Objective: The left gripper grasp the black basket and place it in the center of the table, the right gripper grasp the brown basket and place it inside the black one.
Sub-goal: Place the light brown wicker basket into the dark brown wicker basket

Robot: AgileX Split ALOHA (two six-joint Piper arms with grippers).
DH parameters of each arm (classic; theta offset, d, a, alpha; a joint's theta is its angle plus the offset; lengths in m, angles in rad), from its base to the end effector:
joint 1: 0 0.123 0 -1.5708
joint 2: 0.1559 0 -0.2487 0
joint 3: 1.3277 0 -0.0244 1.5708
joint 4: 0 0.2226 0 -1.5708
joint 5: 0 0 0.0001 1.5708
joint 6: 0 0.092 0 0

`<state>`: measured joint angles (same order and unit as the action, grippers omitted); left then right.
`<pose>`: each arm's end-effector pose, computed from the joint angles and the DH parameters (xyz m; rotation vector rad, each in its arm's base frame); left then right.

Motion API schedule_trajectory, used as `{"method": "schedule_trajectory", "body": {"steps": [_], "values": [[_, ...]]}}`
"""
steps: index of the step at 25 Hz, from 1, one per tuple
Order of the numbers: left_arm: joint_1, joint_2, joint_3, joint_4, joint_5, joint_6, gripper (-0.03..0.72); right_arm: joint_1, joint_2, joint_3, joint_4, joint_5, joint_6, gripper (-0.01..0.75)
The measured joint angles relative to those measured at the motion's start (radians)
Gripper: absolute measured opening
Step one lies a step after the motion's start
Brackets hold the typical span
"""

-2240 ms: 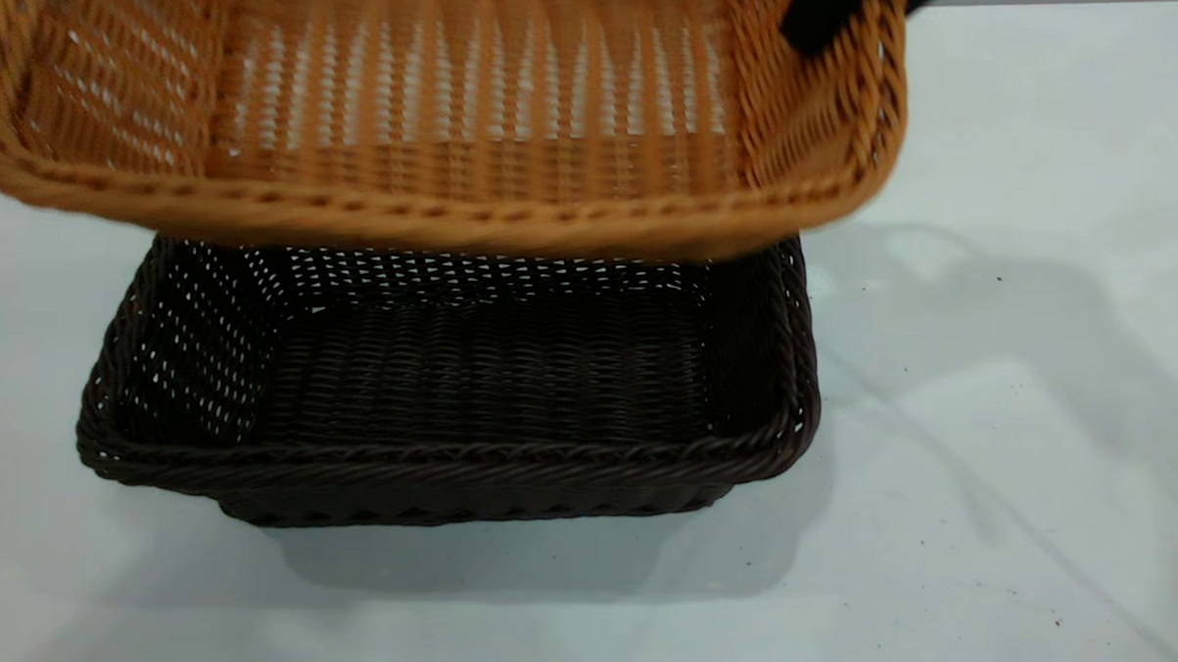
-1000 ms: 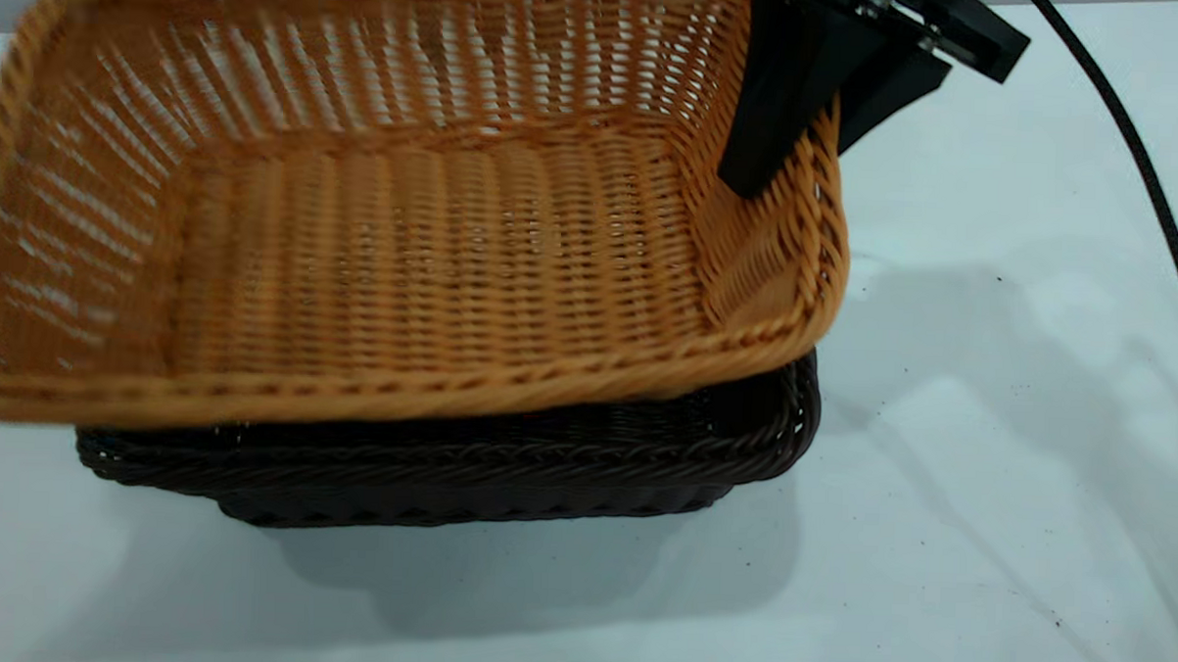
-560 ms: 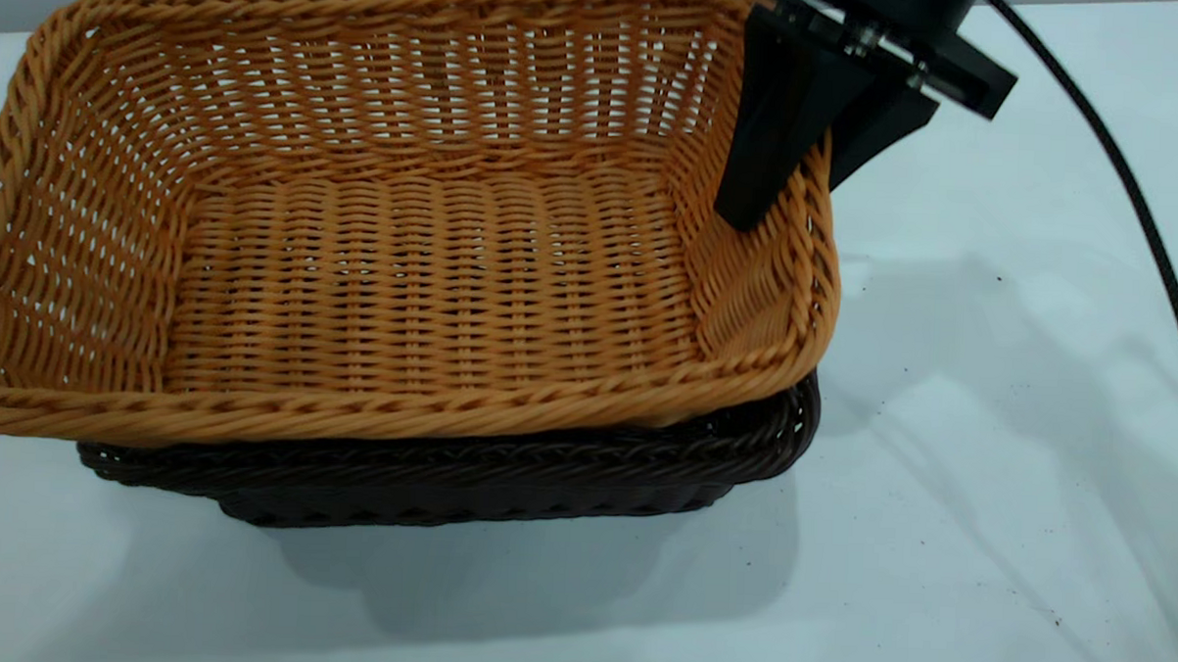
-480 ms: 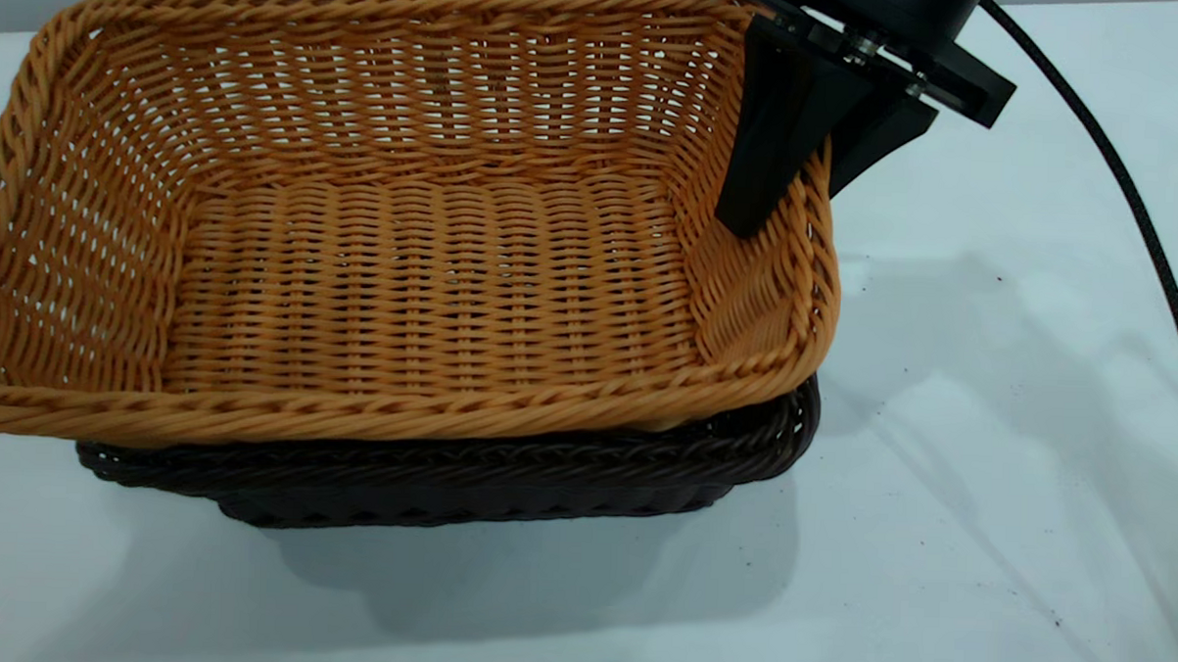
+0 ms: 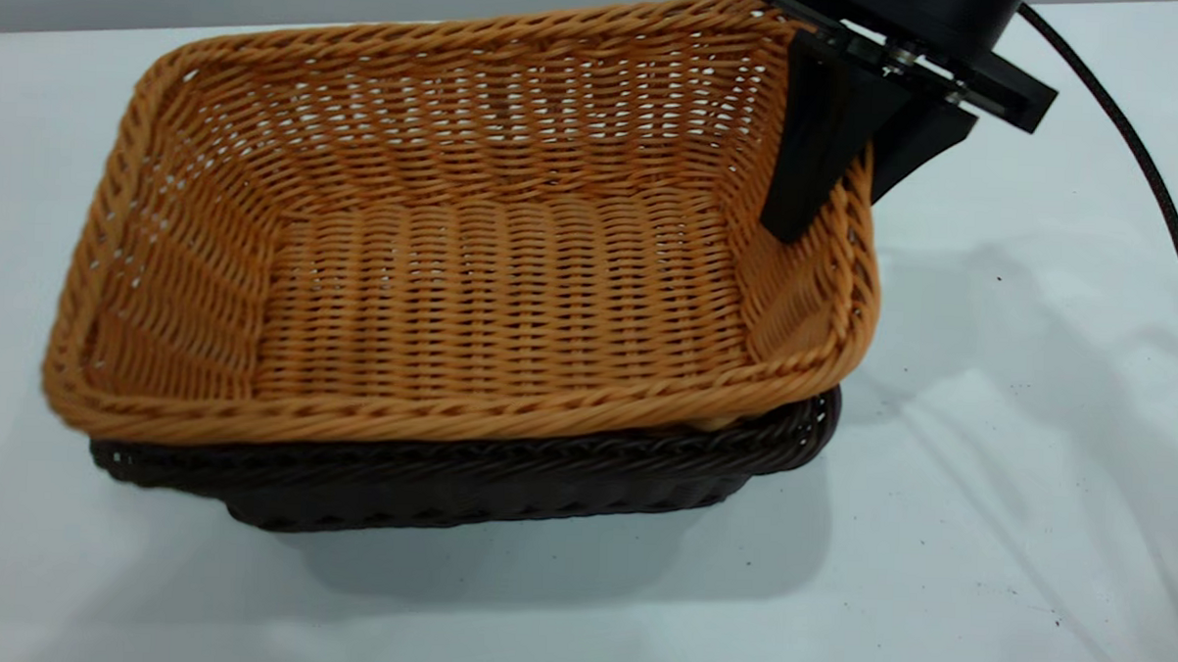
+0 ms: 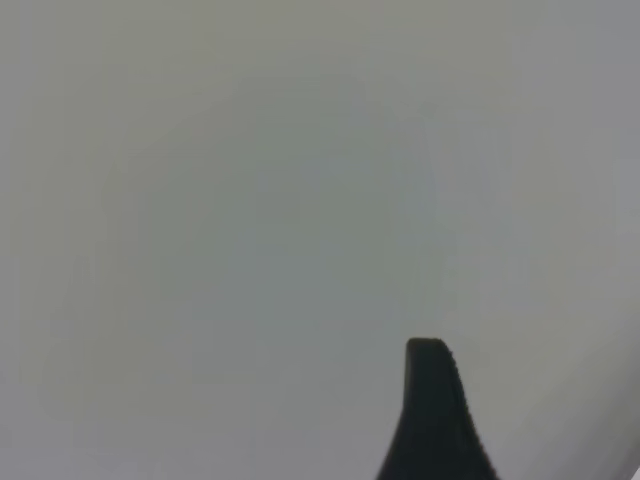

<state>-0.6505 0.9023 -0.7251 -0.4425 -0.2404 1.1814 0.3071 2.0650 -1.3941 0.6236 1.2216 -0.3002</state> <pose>0.1590 -0.1093 0.3556 0.8657 1.1573 0.1553 0.3062 0.1501 0.1428 0.4432 -2.7686 -0.8031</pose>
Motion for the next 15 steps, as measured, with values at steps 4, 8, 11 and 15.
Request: {"method": "schedule_trajectory", "body": {"steps": [4,8,11,15], "values": [[0.0,0.0,0.0,0.0,0.0,0.0,0.427,0.001,0.0,0.0,0.022,-0.001,-0.005,0.107],[0.0,0.0,0.0,0.0,0.0,0.0,0.427,0.001,0.0,0.0,0.023,0.0,-0.001,0.107],[0.0,0.0,0.0,0.0,-0.001,0.0,0.427,0.002,0.0,0.0,0.023,0.0,0.02,0.107],[0.0,0.0,0.0,0.0,-0.004,0.0,0.427,0.002,0.0,0.0,0.02,0.0,0.021,0.107]]}}
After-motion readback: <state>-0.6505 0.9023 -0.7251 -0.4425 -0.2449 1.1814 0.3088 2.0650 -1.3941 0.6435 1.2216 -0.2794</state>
